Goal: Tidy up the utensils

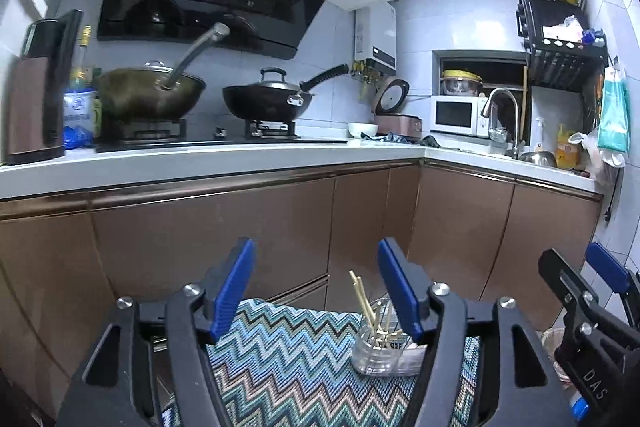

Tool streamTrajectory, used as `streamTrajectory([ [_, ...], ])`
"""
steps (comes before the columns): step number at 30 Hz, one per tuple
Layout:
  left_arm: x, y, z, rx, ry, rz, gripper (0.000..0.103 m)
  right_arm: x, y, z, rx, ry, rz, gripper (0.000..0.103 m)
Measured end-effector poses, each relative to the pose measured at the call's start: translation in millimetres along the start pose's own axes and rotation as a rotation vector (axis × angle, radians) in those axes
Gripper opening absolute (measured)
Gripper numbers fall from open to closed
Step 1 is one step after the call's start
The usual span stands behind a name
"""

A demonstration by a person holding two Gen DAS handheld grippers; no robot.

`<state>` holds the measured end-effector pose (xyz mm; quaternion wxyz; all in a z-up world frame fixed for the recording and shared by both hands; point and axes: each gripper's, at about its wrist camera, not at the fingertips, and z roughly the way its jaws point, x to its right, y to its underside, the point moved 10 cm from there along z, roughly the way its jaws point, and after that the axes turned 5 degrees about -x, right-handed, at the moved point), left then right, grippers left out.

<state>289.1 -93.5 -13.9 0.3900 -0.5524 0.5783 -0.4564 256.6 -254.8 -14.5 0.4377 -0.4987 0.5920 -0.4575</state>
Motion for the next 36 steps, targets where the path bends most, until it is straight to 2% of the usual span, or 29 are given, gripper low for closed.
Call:
streamTrajectory([
  [12,-26.4,1.8,-64.6,0.025,-0.039,0.028,0.067,-17.9,8.4,-58.8,-0.002,0.013,-0.017,0.086],
  [15,-28.4,3.7,-77.5,0.032,-0.063,0.05,0.071,-17.7,10.8,-71.2,0.0,0.022,-0.028,0.089],
  [22,-22.1,14.6,-92.1,-0.007,-0.065,0.097,0.075,-1.0,19.1,-93.3,-0.009,0.057,-0.011,0.099],
  [25,-18.7,19.0,-94.8,-0.023,-0.039,0.102,0.075,7.9,20.9,-99.0,-0.015,0.077,0.0,0.103],
  [30,-16.3,21.3,-103.0,-0.017,-0.009,0.105,0.075,20.5,19.5,-108.7,-0.009,0.114,0.011,0.103],
  [36,-21.2,18.2,-115.3,0.023,-0.034,0.105,0.075,24.3,15.4,-116.5,0.004,0.132,0.003,0.103],
])
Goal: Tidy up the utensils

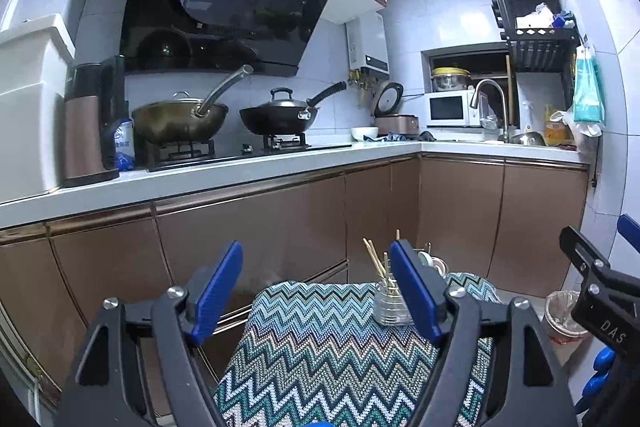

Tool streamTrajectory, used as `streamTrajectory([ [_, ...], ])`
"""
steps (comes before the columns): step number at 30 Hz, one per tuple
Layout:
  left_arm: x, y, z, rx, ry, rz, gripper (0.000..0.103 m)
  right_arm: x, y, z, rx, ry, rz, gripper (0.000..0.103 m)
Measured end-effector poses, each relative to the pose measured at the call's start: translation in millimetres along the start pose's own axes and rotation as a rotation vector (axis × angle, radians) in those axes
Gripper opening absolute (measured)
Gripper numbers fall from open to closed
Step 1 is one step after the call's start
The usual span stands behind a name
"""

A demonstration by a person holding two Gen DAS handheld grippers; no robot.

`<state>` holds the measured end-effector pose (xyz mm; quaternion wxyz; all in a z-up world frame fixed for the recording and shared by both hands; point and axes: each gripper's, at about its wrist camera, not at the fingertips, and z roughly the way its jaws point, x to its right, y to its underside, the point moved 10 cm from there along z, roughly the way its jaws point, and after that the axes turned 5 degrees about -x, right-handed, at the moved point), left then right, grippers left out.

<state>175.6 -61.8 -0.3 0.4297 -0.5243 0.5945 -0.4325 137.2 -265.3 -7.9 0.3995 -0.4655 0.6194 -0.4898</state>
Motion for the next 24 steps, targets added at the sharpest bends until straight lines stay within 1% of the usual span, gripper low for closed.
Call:
streamTrajectory([
  [6,-6.4,-1.0,-8.9,0.019,-0.015,-0.016,0.075,-6.0,-1.9,-6.7,0.009,-0.004,-0.026,0.103],
  [14,-14.2,-3.8,-20.1,0.033,-0.028,-0.038,0.075,-10.8,-7.3,-16.0,0.024,0.019,-0.057,0.103],
  [24,-24.5,-4.9,-30.7,0.052,-0.053,-0.056,0.075,-16.0,-10.7,-28.9,0.039,0.015,-0.085,0.103],
])
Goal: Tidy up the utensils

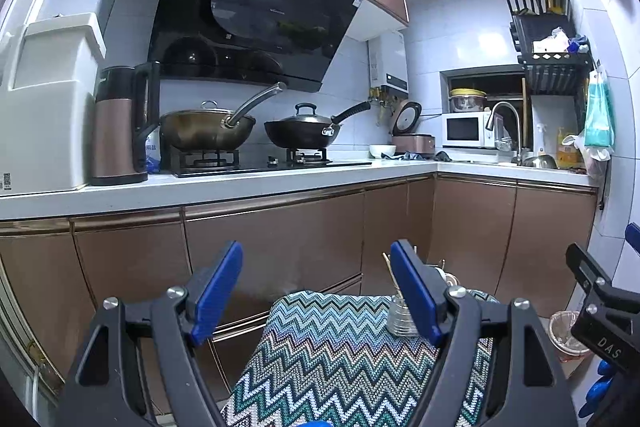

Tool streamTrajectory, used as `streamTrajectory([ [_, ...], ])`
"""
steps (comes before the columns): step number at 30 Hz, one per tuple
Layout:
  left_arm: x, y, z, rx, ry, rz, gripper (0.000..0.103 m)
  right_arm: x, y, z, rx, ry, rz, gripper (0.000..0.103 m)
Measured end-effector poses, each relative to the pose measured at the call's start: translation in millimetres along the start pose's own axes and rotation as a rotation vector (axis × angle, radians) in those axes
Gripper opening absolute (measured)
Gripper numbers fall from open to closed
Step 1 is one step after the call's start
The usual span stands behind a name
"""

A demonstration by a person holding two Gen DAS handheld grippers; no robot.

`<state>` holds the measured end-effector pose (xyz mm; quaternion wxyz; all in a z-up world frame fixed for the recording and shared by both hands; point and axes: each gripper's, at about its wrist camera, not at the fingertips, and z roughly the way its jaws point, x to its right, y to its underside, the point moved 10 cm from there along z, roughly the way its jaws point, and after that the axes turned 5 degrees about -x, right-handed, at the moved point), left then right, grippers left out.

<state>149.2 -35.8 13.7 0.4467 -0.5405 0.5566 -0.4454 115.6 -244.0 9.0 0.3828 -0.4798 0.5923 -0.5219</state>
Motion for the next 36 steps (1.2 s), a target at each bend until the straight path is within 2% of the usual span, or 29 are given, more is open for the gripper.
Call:
streamTrajectory([
  [18,1.5,5.3,-0.4,-0.004,0.013,0.006,0.075,4.4,3.4,-0.8,-0.014,-0.003,0.005,0.103],
  [36,-8.4,9.0,2.1,-0.02,-0.029,0.001,0.075,0.0,3.8,-0.1,-0.023,-0.011,-0.011,0.103],
])
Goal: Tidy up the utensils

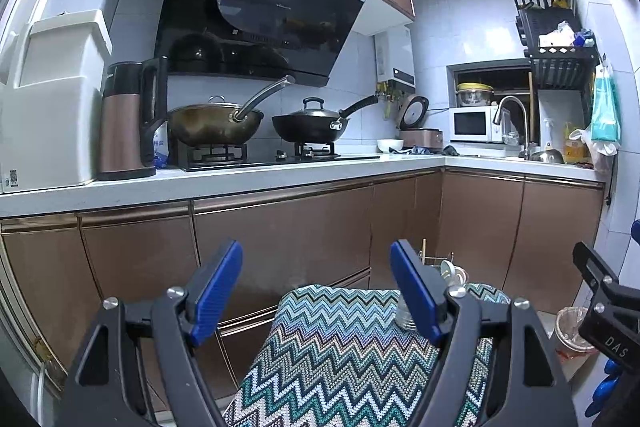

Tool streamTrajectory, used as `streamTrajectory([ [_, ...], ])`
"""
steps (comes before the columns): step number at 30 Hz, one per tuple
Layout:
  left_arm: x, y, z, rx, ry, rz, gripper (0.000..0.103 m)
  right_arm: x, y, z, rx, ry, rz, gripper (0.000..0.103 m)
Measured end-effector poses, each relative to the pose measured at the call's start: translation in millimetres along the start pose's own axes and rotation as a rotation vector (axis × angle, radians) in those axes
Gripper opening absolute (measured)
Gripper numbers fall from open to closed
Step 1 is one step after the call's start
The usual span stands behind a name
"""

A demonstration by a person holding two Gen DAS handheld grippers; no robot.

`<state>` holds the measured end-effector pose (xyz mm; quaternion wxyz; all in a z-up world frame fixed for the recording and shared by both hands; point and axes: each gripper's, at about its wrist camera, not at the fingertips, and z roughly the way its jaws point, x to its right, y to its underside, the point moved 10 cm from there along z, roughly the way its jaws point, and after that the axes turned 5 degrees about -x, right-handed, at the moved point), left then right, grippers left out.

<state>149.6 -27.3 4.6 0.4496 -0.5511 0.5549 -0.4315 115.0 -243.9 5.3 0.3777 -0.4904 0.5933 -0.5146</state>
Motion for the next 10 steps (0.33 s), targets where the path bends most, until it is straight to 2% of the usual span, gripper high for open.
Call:
streamTrajectory([
  [10,0.8,-0.7,-0.6,0.002,0.011,0.004,0.075,-0.4,0.3,0.7,-0.002,0.0,-0.003,0.103],
])
